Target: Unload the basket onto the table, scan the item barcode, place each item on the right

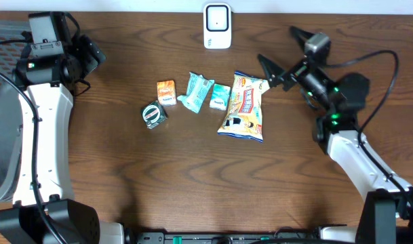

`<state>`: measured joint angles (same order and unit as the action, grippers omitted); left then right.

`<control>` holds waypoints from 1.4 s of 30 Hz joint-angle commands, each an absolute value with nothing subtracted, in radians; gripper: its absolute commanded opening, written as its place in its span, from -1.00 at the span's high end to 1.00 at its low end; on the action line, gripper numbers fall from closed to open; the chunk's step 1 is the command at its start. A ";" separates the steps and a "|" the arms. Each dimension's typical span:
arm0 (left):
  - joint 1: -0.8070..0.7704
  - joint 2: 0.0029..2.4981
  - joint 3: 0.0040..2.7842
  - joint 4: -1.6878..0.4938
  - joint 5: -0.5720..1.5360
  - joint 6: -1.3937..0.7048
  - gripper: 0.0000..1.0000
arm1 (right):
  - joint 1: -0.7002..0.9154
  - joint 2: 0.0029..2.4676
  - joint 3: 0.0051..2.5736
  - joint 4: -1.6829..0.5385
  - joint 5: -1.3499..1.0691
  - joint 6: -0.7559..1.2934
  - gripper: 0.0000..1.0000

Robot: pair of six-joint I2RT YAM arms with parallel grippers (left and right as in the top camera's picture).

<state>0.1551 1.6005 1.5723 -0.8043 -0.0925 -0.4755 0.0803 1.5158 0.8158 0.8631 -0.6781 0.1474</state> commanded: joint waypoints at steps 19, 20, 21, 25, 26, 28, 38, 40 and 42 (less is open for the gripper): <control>0.155 1.601 1.588 -0.805 -0.105 -0.492 -0.95 | 0.257 1.677 1.315 -0.433 -0.231 -0.083 -0.99; 0.155 1.601 1.588 -0.806 -0.105 -0.492 -0.95 | 0.261 1.685 1.315 -0.456 -0.279 -0.083 -0.98; 0.155 1.601 1.588 -0.806 -0.105 -0.492 -0.96 | 0.263 1.691 1.314 -0.478 -0.301 -0.084 -0.99; 0.155 1.601 1.588 -0.806 -0.105 -0.492 -0.96 | 0.259 1.730 1.312 -0.540 -0.272 -0.062 -0.99; 0.155 1.601 1.588 -0.806 -0.105 -0.492 -0.96 | 0.256 1.747 1.312 -0.551 -0.272 -0.025 -0.98; 0.155 1.601 1.588 -0.806 -0.105 -0.492 -0.96 | 0.256 1.778 1.312 -0.562 -0.288 0.047 -0.98; 0.155 1.601 1.588 -0.806 -0.105 -0.492 -0.95 | 0.269 1.898 1.314 -0.680 0.020 0.289 -0.45; 0.155 1.601 1.588 -0.806 -0.105 -0.492 -0.95 | 0.270 1.879 1.316 -0.709 0.132 0.324 -0.43; 0.155 1.601 1.588 -0.806 -0.105 -0.492 -0.95 | 0.273 1.844 1.316 -0.739 0.263 0.342 -0.42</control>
